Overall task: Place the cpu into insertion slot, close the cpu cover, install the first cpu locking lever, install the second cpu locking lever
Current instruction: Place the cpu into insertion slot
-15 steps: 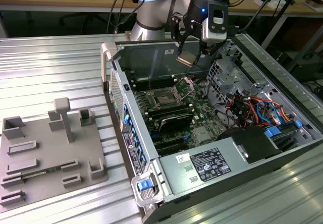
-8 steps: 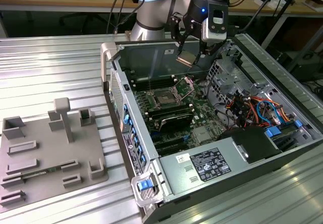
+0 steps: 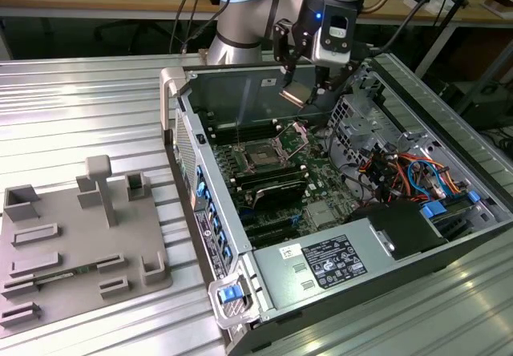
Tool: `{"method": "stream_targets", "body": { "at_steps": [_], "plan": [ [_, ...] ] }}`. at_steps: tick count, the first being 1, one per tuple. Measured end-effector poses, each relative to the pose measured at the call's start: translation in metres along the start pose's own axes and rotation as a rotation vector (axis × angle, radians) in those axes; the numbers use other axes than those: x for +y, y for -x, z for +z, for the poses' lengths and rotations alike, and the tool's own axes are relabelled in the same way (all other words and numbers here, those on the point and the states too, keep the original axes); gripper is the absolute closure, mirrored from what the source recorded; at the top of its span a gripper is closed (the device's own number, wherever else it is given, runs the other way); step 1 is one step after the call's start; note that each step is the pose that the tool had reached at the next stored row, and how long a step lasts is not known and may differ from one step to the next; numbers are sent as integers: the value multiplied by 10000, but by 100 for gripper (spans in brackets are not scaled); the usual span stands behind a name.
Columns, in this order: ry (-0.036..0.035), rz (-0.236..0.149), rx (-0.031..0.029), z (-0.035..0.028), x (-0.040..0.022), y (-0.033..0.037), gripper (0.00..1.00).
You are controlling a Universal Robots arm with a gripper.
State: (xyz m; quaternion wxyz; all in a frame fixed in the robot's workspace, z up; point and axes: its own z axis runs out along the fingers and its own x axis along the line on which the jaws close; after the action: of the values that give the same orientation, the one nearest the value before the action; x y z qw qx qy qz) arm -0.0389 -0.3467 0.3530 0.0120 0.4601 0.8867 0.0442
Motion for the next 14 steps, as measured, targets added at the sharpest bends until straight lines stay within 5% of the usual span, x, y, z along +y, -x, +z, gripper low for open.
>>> {"method": "stream_targets", "body": {
  "at_steps": [6, 14],
  "plan": [
    [25, 1321, -119, 14, -1, 0, 45],
    [43, 2322, -210, 27, -2, 0, 45]
  ]
}}
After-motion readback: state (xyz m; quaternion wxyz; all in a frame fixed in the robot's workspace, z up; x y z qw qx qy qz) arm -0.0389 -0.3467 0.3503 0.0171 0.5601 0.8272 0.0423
